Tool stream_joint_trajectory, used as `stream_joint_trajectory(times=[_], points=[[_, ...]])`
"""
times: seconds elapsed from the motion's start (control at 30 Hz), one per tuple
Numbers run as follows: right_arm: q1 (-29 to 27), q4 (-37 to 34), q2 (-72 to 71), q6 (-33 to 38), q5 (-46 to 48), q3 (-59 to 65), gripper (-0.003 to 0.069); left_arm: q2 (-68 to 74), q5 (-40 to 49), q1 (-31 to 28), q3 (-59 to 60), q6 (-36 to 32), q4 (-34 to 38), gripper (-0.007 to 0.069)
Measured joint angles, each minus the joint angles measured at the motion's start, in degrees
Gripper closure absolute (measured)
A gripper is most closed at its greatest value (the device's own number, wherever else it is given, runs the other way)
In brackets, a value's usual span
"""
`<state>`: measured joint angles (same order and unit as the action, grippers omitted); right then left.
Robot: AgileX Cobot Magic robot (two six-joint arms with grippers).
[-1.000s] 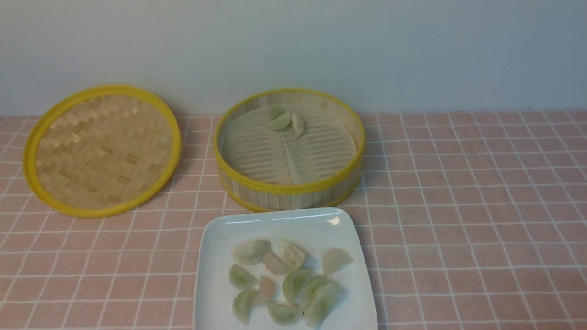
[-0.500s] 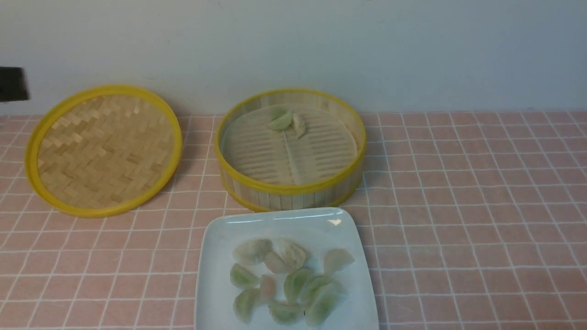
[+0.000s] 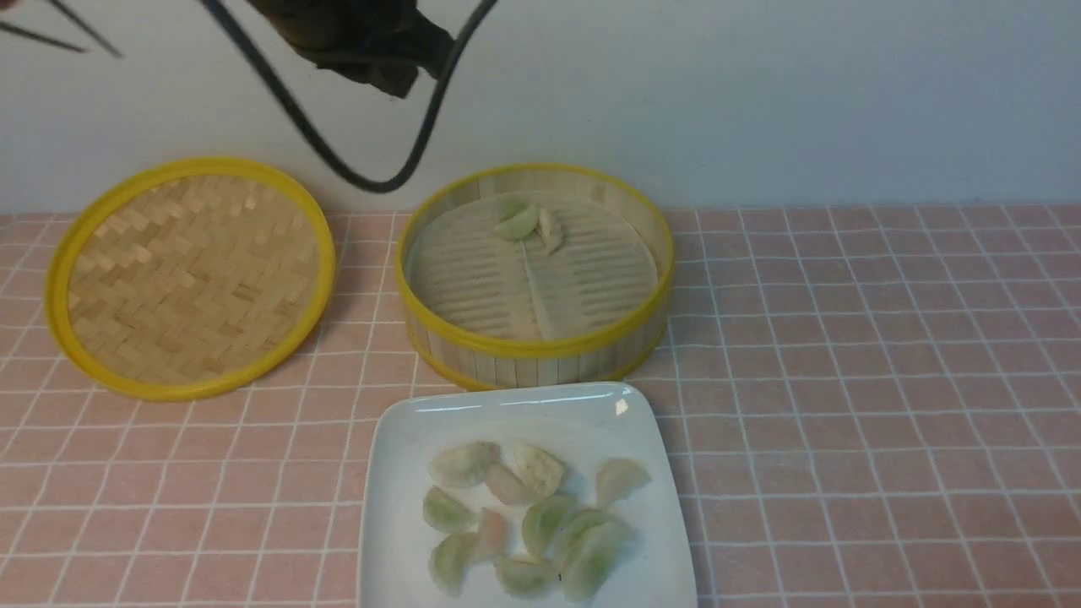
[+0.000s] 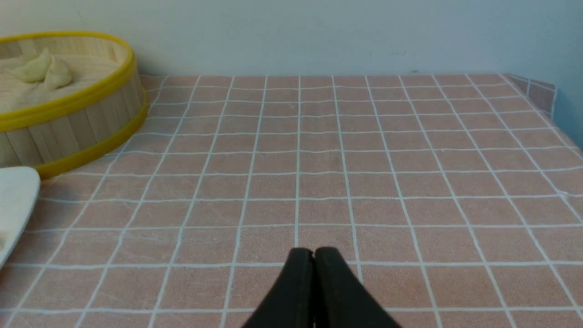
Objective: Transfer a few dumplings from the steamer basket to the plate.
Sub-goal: Use the left arm to grab a dumpling from the steamer
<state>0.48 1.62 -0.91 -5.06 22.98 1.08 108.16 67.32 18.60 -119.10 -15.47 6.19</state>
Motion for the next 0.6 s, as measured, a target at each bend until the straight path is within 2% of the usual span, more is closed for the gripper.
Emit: stream_joint_trajectory(times=[0.07, 0.23, 0.4, 0.6], points=[[0.00, 0.00, 0.00, 0.00, 0.00, 0.00, 0.0673, 9.79, 3.48, 0.00, -11.61, -2.44, 1.67, 0.0630], [0.00, 0.00, 0.00, 0.00, 0.00, 0.00, 0.0673, 26.00, 4.27, 0.00, -29.95, -4.32, 1.68, 0.0630], [0.00, 0.00, 0.00, 0.00, -0.01, 0.00, 0.0673, 37.98, 4.36, 0.00, -41.97, -4.43, 1.73, 0.0630], [0.00, 0.00, 0.00, 0.06, -0.01, 0.00, 0.0673, 44.79, 4.41, 0.00, -45.50, -6.46, 1.81, 0.0613]])
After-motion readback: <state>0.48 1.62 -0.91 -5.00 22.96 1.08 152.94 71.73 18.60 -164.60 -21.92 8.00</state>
